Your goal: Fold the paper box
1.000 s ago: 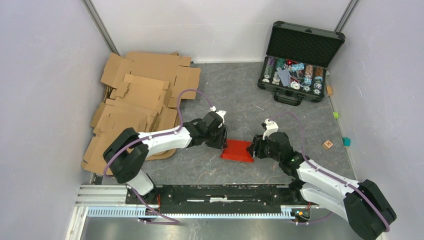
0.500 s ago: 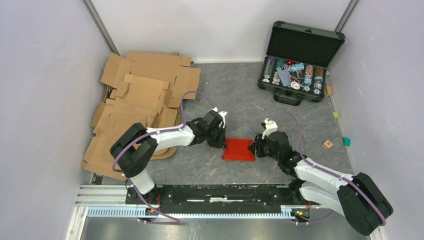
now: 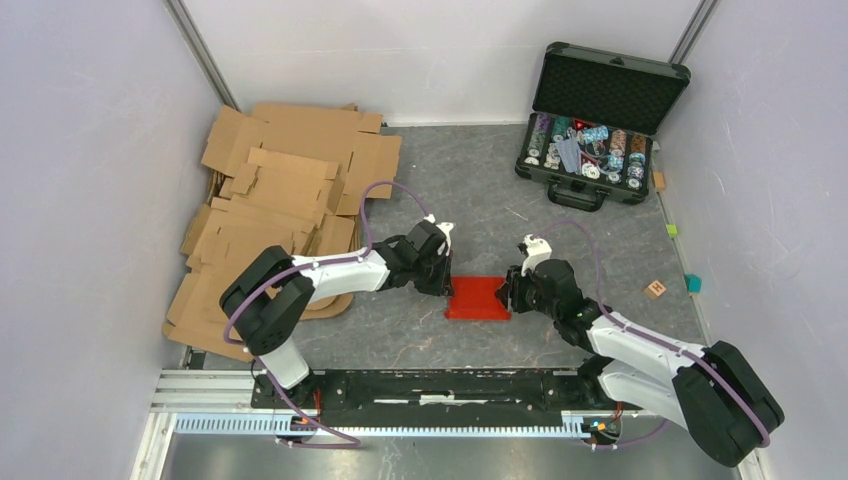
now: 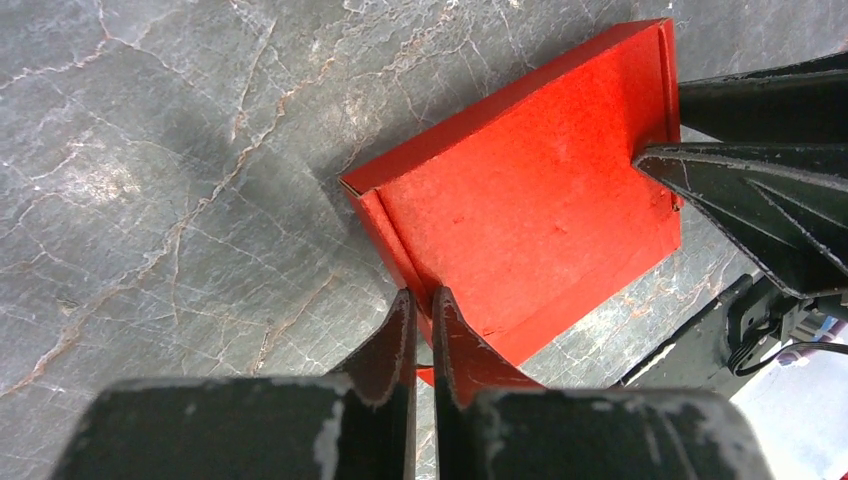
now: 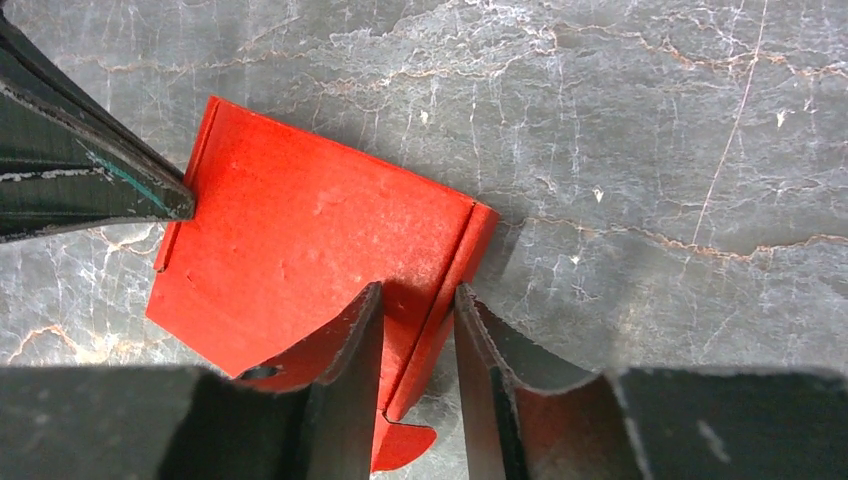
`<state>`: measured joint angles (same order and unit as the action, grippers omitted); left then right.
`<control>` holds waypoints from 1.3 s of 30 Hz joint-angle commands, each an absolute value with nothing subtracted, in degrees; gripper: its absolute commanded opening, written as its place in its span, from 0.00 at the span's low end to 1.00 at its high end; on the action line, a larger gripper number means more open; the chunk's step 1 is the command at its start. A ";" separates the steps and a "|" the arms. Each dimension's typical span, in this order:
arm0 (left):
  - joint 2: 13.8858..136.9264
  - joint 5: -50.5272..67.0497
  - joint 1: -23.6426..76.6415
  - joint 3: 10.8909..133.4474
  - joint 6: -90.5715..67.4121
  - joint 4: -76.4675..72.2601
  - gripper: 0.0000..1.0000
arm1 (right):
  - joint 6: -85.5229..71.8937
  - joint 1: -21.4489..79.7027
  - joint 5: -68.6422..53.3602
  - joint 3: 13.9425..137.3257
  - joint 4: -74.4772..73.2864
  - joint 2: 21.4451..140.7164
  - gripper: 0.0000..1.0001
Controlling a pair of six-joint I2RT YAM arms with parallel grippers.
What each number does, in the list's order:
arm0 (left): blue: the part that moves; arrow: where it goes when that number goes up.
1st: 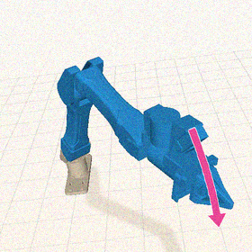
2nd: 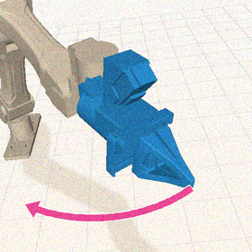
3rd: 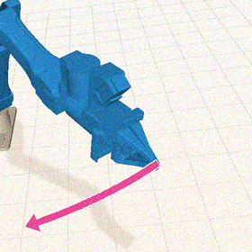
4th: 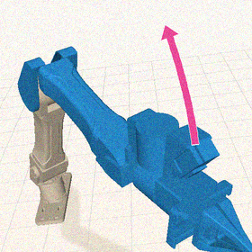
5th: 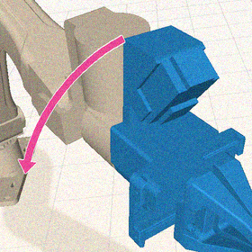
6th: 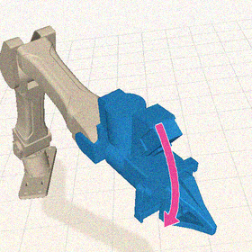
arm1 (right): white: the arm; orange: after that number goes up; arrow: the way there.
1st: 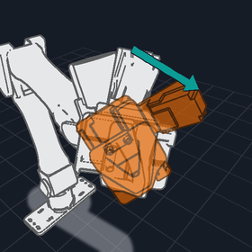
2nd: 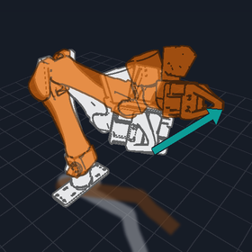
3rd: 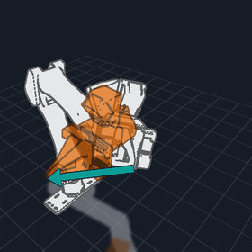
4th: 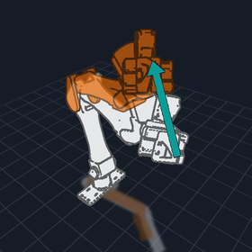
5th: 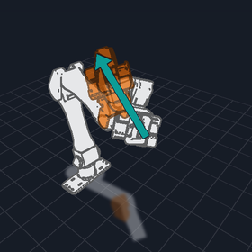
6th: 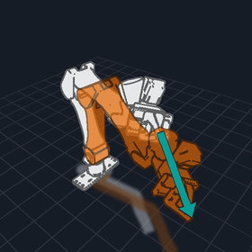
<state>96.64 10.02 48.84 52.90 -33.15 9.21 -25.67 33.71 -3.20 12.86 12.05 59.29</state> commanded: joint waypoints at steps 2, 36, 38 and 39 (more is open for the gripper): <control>96.15 5.57 50.36 52.35 -31.91 10.16 0.19 | -23.68 35.46 -8.22 15.13 6.82 57.12 0.45; 92.29 5.29 50.36 49.61 -29.62 6.20 0.41 | -20.74 35.80 -20.45 13.02 9.81 54.00 0.51; 93.05 5.13 50.35 51.08 -29.14 7.01 0.42 | -21.02 36.81 -21.26 13.09 9.93 54.07 0.51; 93.71 5.10 50.35 51.87 -28.90 7.42 0.42 | -21.25 37.40 -21.28 13.16 10.08 54.31 0.51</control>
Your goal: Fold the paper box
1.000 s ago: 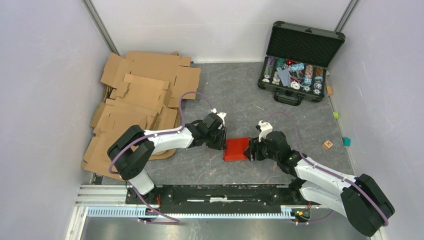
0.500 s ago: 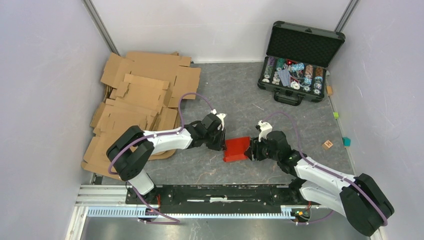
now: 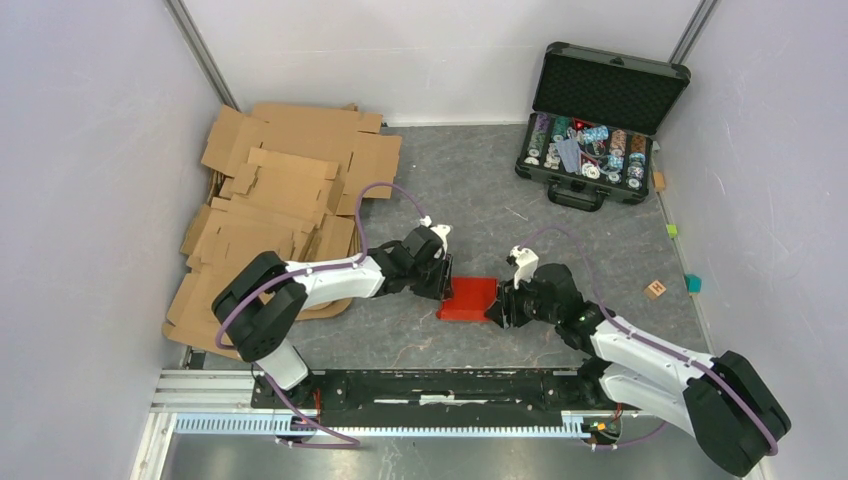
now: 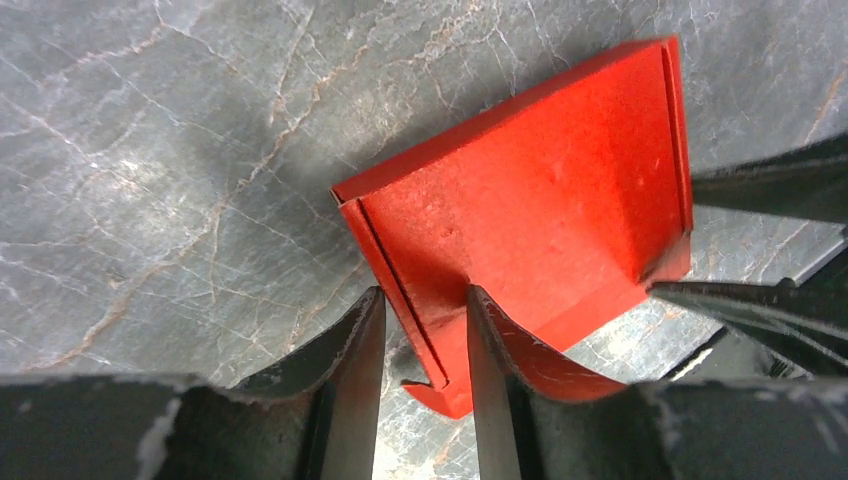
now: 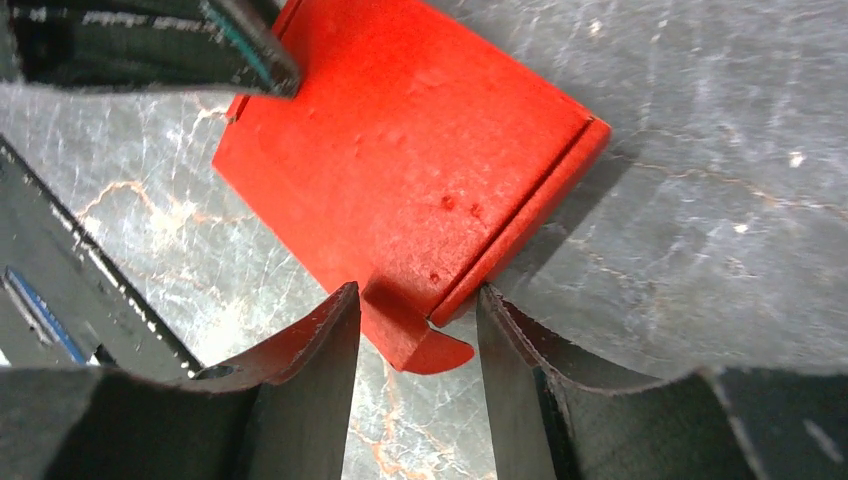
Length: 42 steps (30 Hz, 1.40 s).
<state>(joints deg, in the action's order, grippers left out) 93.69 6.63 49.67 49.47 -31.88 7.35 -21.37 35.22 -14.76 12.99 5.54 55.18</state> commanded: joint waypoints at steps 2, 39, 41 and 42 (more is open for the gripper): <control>95.20 4.90 50.36 53.58 -28.60 7.73 0.42 | -21.43 38.65 -20.89 13.21 10.12 54.79 0.52; 71.57 3.64 58.61 31.18 -37.79 2.70 0.30 | -14.46 36.41 -5.37 29.51 9.44 73.94 0.00; 73.16 3.76 58.93 31.43 -37.74 2.02 0.30 | -14.09 35.90 -5.84 29.71 9.31 75.40 0.00; 73.97 3.78 59.01 31.59 -37.72 1.71 0.30 | -13.90 35.73 -6.17 29.72 9.34 76.01 0.00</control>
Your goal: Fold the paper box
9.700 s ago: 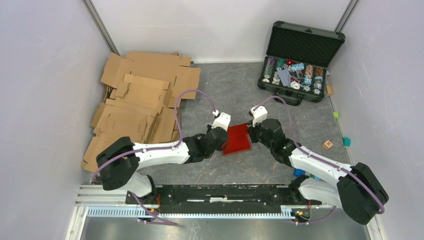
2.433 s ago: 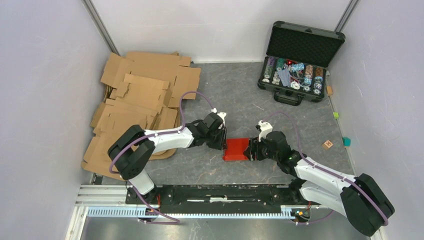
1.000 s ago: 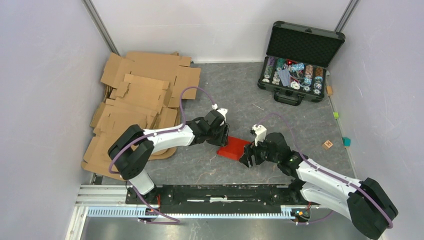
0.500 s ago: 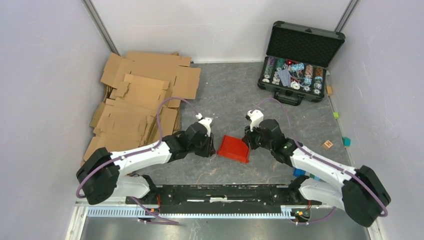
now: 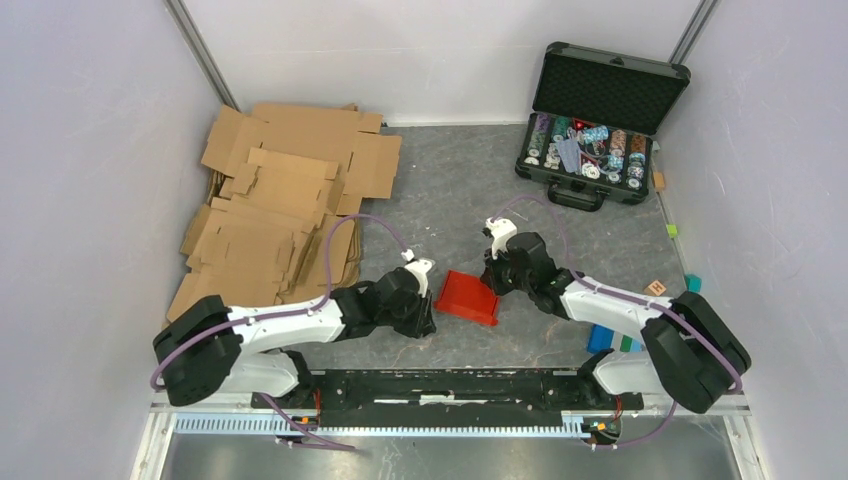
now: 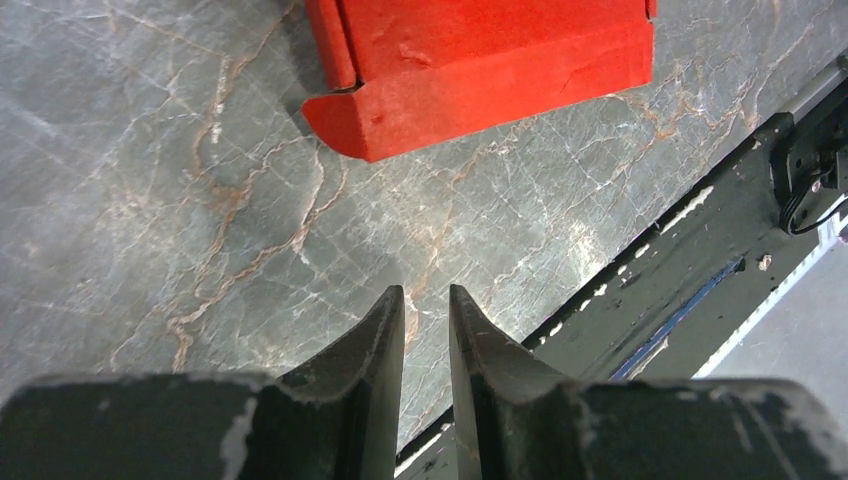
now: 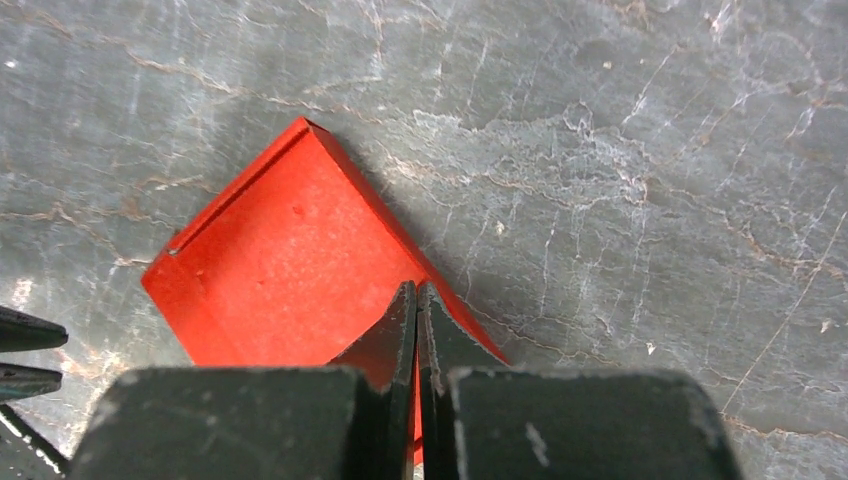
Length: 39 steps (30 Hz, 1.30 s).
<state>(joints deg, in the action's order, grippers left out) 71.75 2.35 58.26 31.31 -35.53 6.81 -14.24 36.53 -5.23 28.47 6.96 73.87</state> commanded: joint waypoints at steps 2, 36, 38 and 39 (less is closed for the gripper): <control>74.90 3.79 59.04 31.58 -37.72 0.79 0.30 | -13.77 35.46 -6.82 29.62 9.39 77.12 0.00; 75.31 -4.23 59.03 28.79 -34.48 -12.20 0.25 | -11.95 33.13 -10.99 30.61 10.22 83.01 0.04; 73.49 -4.48 59.06 29.18 -34.66 -6.69 0.24 | -11.88 33.13 -10.66 30.80 9.64 81.49 0.10; 72.54 -4.68 59.06 28.89 -35.21 -4.64 0.23 | -11.81 33.13 -10.56 31.04 9.28 80.67 0.12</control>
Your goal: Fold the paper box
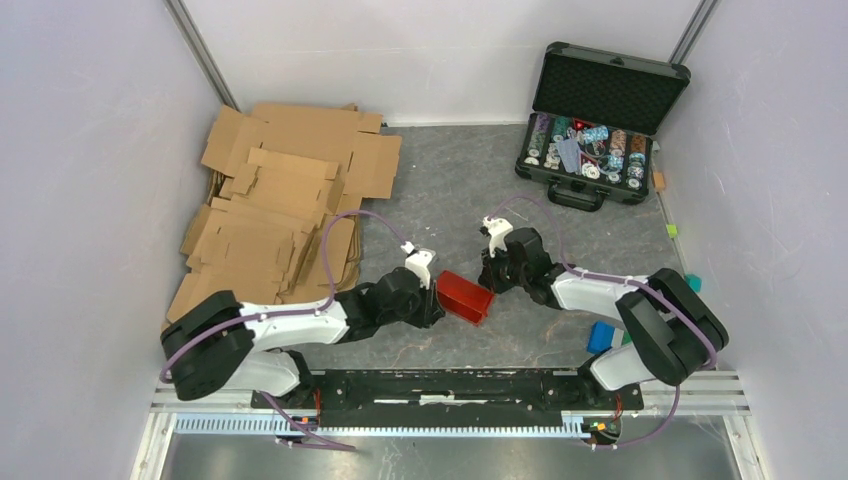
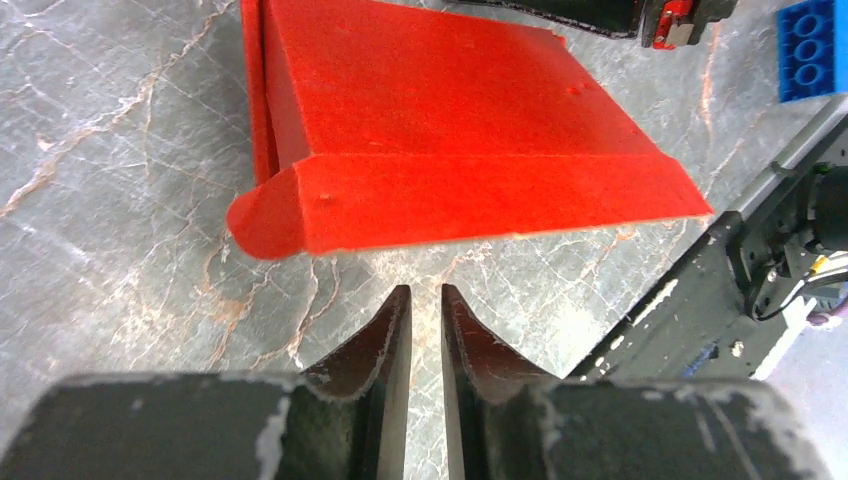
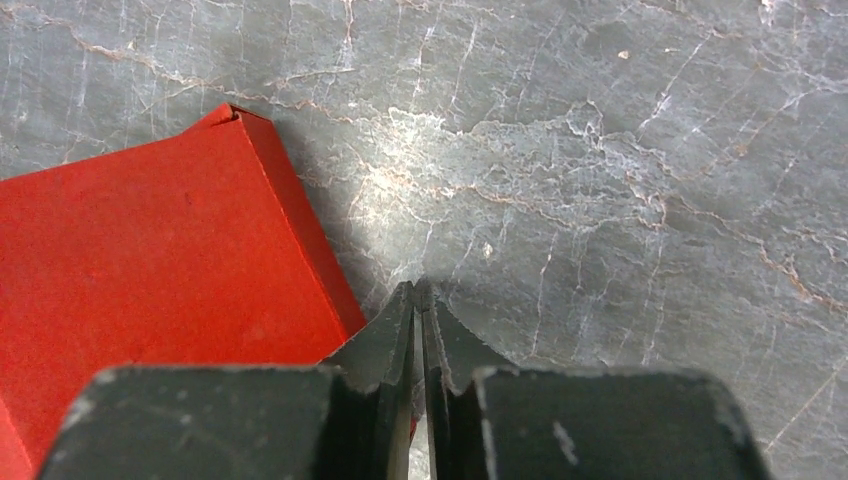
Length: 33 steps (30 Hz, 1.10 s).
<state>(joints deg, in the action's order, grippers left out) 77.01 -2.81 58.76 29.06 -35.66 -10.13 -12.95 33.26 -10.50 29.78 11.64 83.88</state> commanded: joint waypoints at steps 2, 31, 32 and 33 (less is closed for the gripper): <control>70.56 -5.33 59.03 27.77 -36.88 -1.45 0.21 | -11.62 33.09 -10.28 31.55 8.37 79.13 0.14; 70.90 -7.59 57.30 27.76 -41.35 5.47 0.02 | -9.74 47.29 -8.75 27.91 4.38 77.58 0.08; 70.94 -7.26 57.30 27.86 -41.15 5.28 0.02 | -9.56 47.29 -8.65 28.35 3.94 77.11 0.08; 70.93 -7.02 57.29 27.74 -41.05 5.13 0.02 | -9.37 47.27 -8.39 28.83 3.44 76.26 0.08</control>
